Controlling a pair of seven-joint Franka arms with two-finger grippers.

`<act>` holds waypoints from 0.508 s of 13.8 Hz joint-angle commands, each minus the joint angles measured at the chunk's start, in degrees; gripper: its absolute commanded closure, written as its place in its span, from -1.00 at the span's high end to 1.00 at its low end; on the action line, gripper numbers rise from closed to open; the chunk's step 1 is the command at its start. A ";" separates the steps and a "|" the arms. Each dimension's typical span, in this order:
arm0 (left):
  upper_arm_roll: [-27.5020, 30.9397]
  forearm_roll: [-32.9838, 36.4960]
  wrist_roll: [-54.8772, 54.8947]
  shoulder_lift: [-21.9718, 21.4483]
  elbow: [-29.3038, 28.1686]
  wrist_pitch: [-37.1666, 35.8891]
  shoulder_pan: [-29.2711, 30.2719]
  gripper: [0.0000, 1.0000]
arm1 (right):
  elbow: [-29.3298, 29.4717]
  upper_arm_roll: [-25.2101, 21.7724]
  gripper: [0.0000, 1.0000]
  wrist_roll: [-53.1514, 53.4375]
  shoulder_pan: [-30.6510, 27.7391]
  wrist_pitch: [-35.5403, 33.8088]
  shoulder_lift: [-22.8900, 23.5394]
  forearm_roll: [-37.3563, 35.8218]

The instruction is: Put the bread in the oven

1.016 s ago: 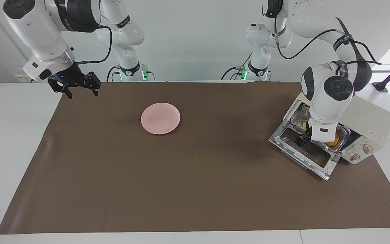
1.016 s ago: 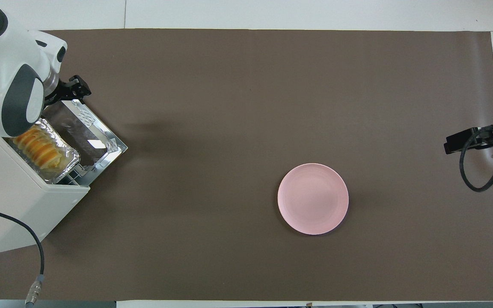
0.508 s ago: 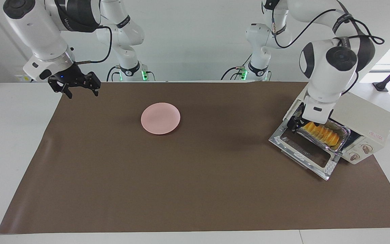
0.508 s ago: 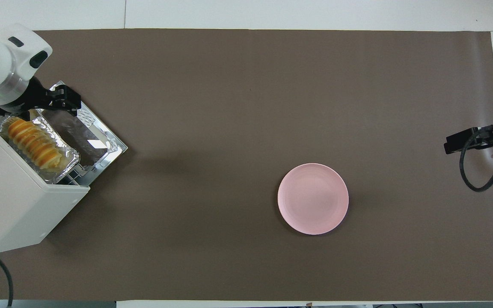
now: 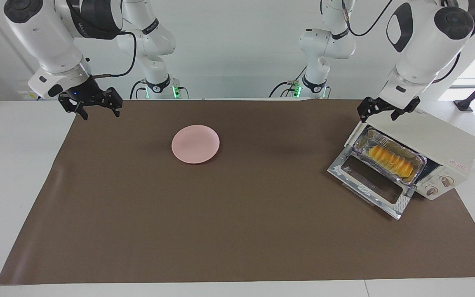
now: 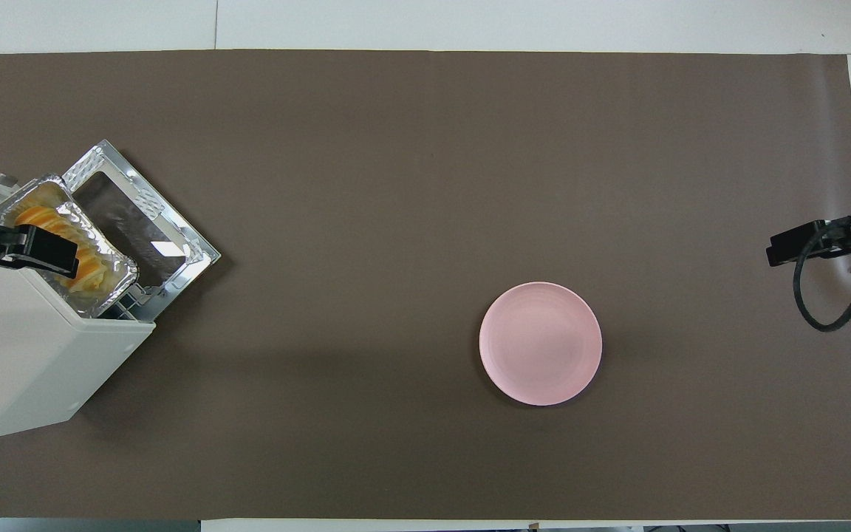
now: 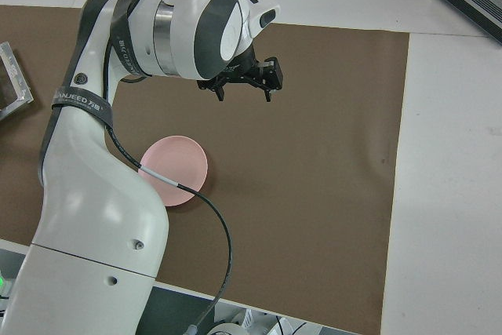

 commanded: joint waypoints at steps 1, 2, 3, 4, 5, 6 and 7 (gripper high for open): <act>-8.09 -1.76 1.13 -0.49 -1.43 1.01 7.92 1.00 | -1.79 0.61 1.00 -0.60 -0.64 0.64 -1.51 -0.91; -8.19 -3.43 1.13 2.83 4.58 -1.41 7.93 1.00 | -1.79 0.61 1.00 -0.60 -0.64 0.72 -1.51 -0.91; -8.19 -5.36 1.13 5.30 6.82 -1.79 8.54 1.00 | -1.79 0.61 1.00 -0.60 -0.64 0.64 -1.51 -0.91; -8.28 -5.46 1.04 6.19 6.49 -0.92 8.63 1.00 | -1.79 0.61 1.00 -0.60 -0.64 0.72 -1.51 -0.91; -8.54 -5.46 0.52 5.07 4.31 0.05 10.11 1.00 | -1.79 0.61 1.00 -0.60 -0.64 0.64 -1.51 -0.91; -8.63 -5.81 0.77 4.36 3.34 0.49 10.74 1.00 | -1.79 0.61 1.00 -0.60 -0.64 0.64 -1.51 -0.91; -8.54 -5.82 0.78 4.36 3.59 -0.29 10.39 1.00 | -1.79 0.61 1.00 -0.60 -0.64 0.72 -1.51 -0.91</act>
